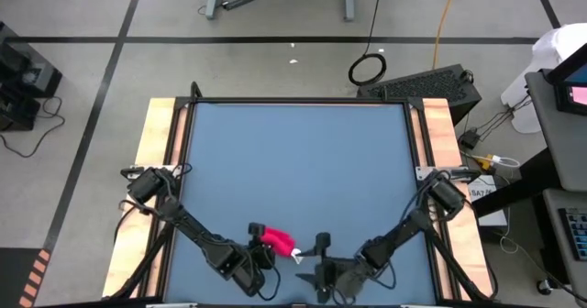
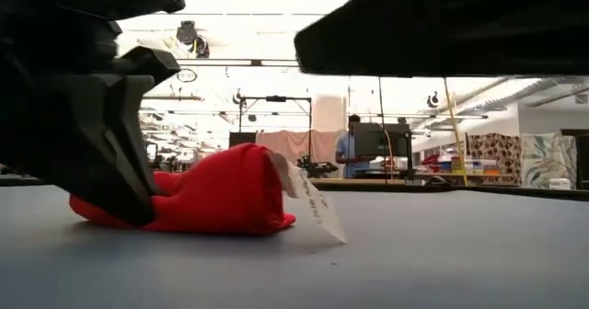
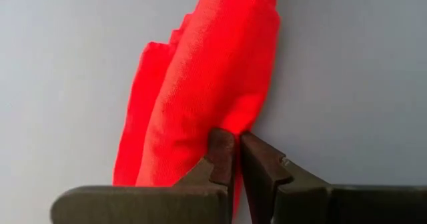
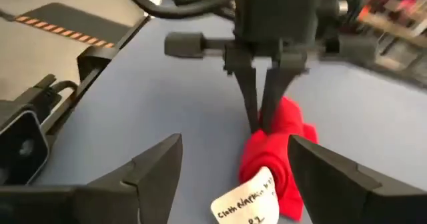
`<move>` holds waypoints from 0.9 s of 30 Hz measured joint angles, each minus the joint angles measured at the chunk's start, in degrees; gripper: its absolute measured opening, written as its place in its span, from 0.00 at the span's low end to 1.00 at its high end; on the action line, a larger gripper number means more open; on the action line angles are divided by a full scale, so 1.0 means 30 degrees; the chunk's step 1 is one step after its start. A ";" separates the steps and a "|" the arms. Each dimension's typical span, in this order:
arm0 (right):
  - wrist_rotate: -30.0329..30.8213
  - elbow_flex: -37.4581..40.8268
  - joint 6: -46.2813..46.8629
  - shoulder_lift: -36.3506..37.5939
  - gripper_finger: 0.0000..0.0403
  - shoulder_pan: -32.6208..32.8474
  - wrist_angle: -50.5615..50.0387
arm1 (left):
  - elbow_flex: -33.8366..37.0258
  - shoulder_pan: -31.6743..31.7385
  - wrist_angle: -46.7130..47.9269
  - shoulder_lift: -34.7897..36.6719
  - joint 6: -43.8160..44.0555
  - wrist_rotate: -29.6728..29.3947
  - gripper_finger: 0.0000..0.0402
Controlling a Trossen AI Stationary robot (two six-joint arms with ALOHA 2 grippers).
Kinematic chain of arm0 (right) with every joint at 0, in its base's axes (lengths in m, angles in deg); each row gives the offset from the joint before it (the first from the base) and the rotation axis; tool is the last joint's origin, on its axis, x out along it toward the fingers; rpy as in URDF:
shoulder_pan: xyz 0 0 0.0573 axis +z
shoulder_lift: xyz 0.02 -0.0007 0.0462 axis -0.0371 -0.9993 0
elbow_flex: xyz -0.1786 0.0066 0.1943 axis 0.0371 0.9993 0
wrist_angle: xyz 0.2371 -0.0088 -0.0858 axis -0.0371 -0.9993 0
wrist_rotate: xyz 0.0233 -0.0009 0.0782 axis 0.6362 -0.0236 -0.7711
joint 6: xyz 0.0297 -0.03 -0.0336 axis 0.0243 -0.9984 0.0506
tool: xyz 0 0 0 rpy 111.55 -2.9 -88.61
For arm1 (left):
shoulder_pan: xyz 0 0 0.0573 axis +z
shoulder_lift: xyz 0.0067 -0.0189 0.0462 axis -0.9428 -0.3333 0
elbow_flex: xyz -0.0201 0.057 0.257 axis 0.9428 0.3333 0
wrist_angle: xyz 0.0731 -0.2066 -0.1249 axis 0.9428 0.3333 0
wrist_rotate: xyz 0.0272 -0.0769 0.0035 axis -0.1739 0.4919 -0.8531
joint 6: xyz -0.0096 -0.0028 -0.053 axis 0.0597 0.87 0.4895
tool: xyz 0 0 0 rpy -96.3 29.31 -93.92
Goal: Roll towel
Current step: Roll the red towel
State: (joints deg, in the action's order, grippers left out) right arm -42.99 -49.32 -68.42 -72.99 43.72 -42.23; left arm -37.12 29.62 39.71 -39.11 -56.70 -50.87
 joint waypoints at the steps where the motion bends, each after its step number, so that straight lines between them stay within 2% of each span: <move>1: 0.0587 0.0000 -0.0584 -0.0220 0.65 0.0170 0.0620 | -0.0015 0.0119 -0.0060 0.0005 -0.0007 0.0113 0.06; 4: 0.1733 0.0000 -0.0759 -0.0843 0.63 0.0173 0.1302 | -0.0015 0.0416 -0.0215 0.0000 -0.0174 0.0212 0.06; 9: 0.2016 0.0000 0.0499 -0.1764 0.59 -0.0655 0.1505 | -0.0169 0.0741 -0.0147 0.0007 -0.0359 0.0378 0.06; 18: 0.0471 -0.0036 0.1365 -0.2019 0.45 -0.2148 0.1097 | -0.0182 0.0891 -0.0147 0.0007 -0.0359 0.0432 0.06; 23: -0.1123 -0.0055 0.5367 -0.1953 0.29 -0.2870 -0.0406 | -0.0601 0.0832 0.0285 -0.0025 -0.0325 0.0134 0.10; 27: -0.2321 -0.0138 0.8373 -0.1843 0.18 -0.3113 -0.1539 | -0.1198 0.0291 0.1489 0.0169 -0.0265 -0.1303 0.22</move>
State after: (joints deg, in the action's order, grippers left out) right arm -49.95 -49.73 -43.30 -78.52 34.38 -46.85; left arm -40.71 30.49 44.18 -38.60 -57.49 -54.78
